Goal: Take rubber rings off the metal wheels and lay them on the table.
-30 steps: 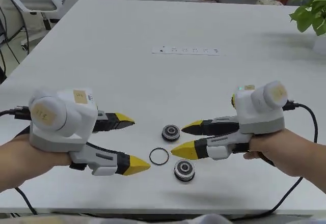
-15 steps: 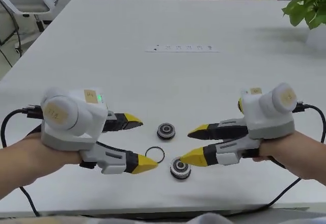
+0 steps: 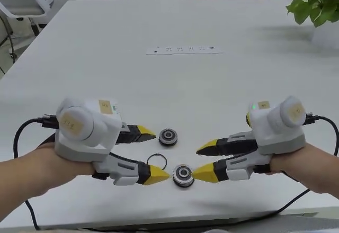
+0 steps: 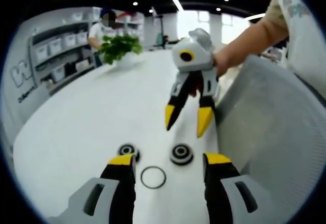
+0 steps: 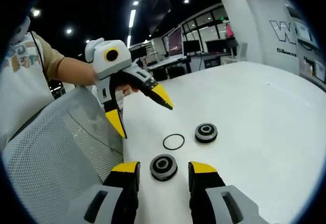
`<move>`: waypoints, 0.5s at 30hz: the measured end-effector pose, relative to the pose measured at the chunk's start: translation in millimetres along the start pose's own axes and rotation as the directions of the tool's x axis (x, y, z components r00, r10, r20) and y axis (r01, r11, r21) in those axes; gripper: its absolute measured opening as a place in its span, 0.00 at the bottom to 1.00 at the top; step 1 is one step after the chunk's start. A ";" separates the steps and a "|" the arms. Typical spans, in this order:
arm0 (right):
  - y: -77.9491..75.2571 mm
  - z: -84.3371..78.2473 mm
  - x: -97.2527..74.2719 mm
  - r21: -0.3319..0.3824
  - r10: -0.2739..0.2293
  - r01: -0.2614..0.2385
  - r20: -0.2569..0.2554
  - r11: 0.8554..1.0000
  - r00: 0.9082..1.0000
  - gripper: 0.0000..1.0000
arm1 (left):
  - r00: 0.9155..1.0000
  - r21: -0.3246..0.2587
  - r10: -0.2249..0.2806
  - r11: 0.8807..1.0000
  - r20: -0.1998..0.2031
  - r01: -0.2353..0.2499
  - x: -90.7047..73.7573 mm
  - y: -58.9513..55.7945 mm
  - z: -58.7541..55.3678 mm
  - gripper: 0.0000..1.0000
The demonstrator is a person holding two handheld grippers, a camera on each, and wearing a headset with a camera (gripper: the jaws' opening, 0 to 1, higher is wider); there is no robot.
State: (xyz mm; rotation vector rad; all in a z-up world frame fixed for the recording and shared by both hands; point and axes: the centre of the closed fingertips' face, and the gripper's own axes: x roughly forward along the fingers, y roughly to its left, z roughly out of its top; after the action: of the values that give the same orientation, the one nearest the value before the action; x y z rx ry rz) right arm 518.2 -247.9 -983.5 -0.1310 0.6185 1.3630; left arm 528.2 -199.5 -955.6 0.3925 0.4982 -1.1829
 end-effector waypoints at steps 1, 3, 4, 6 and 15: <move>-0.4 -2.3 0.1 -0.002 0.000 0.000 -0.004 1.000 1.000 0.34 | 1.000 0.000 -0.006 1.000 -0.003 0.006 2.0 0.0 -0.8 0.53; -1.2 -5.4 0.4 -0.007 0.000 0.000 -0.009 1.000 1.000 0.32 | 1.000 -0.001 -0.016 1.000 -0.005 0.016 5.0 -1.1 -1.0 0.51; -1.5 -6.4 0.6 -0.008 0.000 0.000 -0.010 1.000 1.000 0.32 | 1.000 -0.002 -0.018 1.000 -0.006 0.018 5.6 -1.4 -0.9 0.50; -1.9 -8.2 1.0 -0.009 0.001 -0.001 -0.013 1.000 1.000 0.30 | 1.000 -0.003 -0.027 1.000 -0.006 0.027 8.5 -2.9 -0.6 0.48; -3.1 -19.1 7.0 -0.028 0.008 -0.009 -0.036 1.000 0.999 0.25 | 0.998 -0.003 -0.058 0.998 -0.023 0.058 22.5 -10.7 -5.4 0.43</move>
State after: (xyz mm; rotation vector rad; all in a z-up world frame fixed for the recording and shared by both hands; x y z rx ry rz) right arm 515.2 -250.8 -1003.7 -0.1757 0.6302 1.3806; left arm 523.8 -217.6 -973.0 0.3922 0.5343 -1.2347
